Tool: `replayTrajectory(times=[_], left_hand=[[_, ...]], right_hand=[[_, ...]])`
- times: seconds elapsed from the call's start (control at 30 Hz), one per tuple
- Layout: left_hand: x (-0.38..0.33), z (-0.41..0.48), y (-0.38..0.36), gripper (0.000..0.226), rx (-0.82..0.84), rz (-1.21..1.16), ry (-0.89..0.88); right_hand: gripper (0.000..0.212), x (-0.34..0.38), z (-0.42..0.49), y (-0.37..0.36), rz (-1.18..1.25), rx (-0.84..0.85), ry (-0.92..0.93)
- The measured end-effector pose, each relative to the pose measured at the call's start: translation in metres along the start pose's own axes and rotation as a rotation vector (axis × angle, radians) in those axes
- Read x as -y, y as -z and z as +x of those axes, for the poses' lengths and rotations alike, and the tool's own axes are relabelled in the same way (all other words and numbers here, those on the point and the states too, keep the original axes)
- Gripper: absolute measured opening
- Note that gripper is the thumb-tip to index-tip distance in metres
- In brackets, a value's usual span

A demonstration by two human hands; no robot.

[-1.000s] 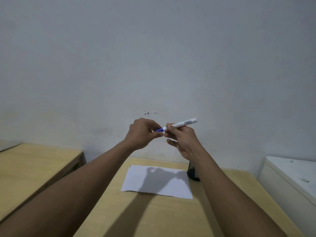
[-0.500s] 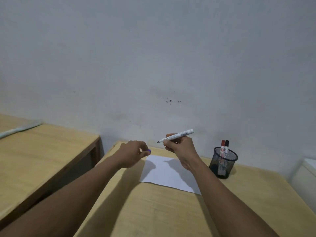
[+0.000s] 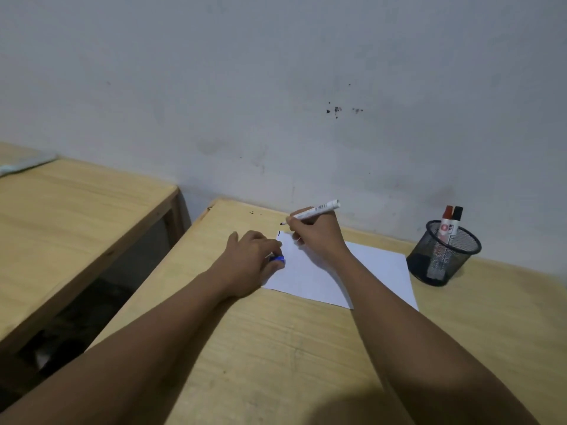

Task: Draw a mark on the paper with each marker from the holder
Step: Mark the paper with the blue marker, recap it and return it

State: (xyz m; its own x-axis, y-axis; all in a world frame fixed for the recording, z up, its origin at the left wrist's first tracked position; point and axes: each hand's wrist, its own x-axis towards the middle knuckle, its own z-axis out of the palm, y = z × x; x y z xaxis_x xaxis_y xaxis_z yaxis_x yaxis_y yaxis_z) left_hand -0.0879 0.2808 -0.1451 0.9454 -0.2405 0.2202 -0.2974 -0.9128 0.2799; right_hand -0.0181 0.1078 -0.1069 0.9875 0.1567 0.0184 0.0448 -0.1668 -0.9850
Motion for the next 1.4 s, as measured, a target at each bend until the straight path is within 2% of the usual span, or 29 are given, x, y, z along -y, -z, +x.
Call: replayTrajectory(times=[0.1,0.27,0.53,0.9,1.4], left_hand=[[-0.001,0.001,0.0,0.027,0.013,0.0,0.008],[-0.004,-0.001,0.003,0.027,0.007,-0.039,0.021],[-0.004,-0.001,0.004,0.024,0.007,-0.07,0.031],[-0.005,-0.001,0.005,0.032,-0.009,-0.07,0.032],[-0.004,0.0,0.005,0.035,-0.013,-0.062,0.033]], right_hand=[[0.01,-0.013,0.008,-0.003,-0.04,0.03,0.015],[0.013,-0.026,0.012,-0.002,-0.11,-0.036,0.036],[0.019,-0.03,0.02,-0.003,-0.164,-0.03,0.02],[0.022,-0.032,0.023,-0.002,-0.219,-0.015,0.041],[0.026,-0.033,0.023,0.002,-0.182,0.049,0.016]])
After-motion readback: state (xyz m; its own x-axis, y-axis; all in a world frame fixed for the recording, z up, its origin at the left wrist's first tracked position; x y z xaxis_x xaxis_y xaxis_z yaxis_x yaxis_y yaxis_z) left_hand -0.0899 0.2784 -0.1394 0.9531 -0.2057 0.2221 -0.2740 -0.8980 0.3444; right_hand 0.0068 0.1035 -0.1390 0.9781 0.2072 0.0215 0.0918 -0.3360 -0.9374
